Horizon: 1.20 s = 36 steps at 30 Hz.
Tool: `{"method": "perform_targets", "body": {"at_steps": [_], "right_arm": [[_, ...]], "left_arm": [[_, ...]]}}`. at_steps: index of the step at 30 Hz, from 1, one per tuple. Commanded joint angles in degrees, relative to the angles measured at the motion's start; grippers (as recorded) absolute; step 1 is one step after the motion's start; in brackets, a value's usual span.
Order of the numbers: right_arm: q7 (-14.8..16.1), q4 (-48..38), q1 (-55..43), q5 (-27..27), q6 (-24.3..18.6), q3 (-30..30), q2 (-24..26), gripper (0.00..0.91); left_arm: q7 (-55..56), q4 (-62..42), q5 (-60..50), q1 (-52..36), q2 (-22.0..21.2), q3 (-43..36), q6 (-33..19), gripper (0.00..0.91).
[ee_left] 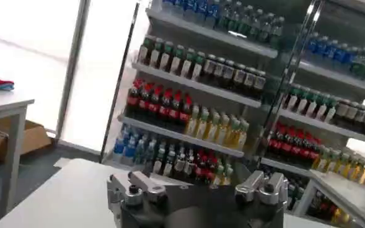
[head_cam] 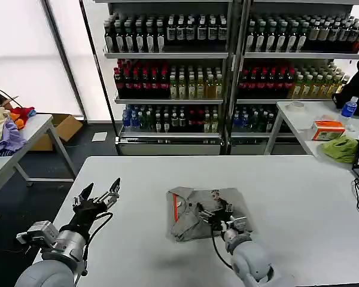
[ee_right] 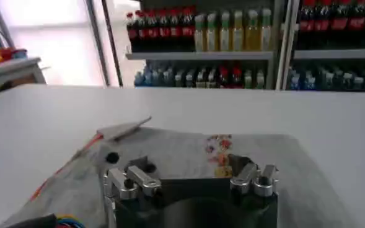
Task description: Fold and organize the clothes.
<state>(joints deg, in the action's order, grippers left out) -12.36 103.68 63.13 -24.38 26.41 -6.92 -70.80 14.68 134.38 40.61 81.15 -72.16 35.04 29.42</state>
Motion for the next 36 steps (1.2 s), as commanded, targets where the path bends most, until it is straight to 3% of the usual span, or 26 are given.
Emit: {"method": "perform_targets", "body": {"at_steps": [1,6,10,13,17,19,20,22,24,26,31,32,36], "right_arm": [[-12.0,-3.8,-2.8,1.3,2.0,6.9,-5.7,0.907],[-9.1,5.3,-1.8,-0.8,-4.1,3.7,-4.0,0.907],[-5.6,14.8,0.4,-1.6,-5.7,-2.3,-1.8,0.907],[0.9,18.3,3.6,-2.2,-7.2,-9.4,1.8,0.907],[11.6,19.0,10.9,-3.9,-10.9,-25.5,7.0,0.907],[14.1,17.8,14.2,-4.0,-13.3,-30.6,8.7,0.907],[15.4,17.0,17.0,-5.7,-15.6,-33.7,9.9,0.907],[16.6,16.4,20.2,-10.6,-16.1,-37.7,10.2,0.907],[20.6,15.8,24.8,-11.2,-17.7,-43.5,9.7,0.907],[22.8,15.1,27.2,-10.2,-20.4,-46.4,7.8,0.907],[27.3,13.2,29.8,-9.5,-25.3,-47.3,5.0,0.907],[29.6,12.2,30.0,-8.5,-25.7,-47.1,4.2,0.907],[30.7,10.0,29.5,-6.5,-28.0,-45.1,0.4,0.907]], "left_arm": [[-0.7,0.1,-0.7,0.8,-0.2,0.0,-0.3,0.907],[-0.6,0.1,-0.8,0.5,0.1,-0.4,-0.3,0.907],[-0.7,0.2,-0.8,0.8,0.1,-0.6,-0.4,0.907],[-1.2,0.1,-1.1,1.1,-0.1,-0.6,-0.6,0.907],[-2.9,-0.3,-2.7,1.4,0.2,-0.5,-1.9,0.907],[-3.9,-0.3,-3.5,1.6,0.3,-0.3,-2.5,0.907],[-5.0,-0.4,-4.5,1.9,0.3,-0.2,-3.2,0.907],[-6.7,-0.4,-5.9,2.5,0.2,0.0,-3.9,0.907],[-11.5,-0.3,-7.9,4.2,-0.1,1.3,-4.3,0.907],[-14.6,0.2,-8.5,5.8,-0.6,2.7,-4.4,0.907],[-16.8,0.0,-12.3,7.3,-2.5,2.1,-6.0,0.907],[-17.4,-0.9,-15.4,7.5,-3.0,1.4,-7.8,0.907],[-17.3,-2.3,-19.6,8.4,-4.8,-1.2,-11.6,0.907]]}}
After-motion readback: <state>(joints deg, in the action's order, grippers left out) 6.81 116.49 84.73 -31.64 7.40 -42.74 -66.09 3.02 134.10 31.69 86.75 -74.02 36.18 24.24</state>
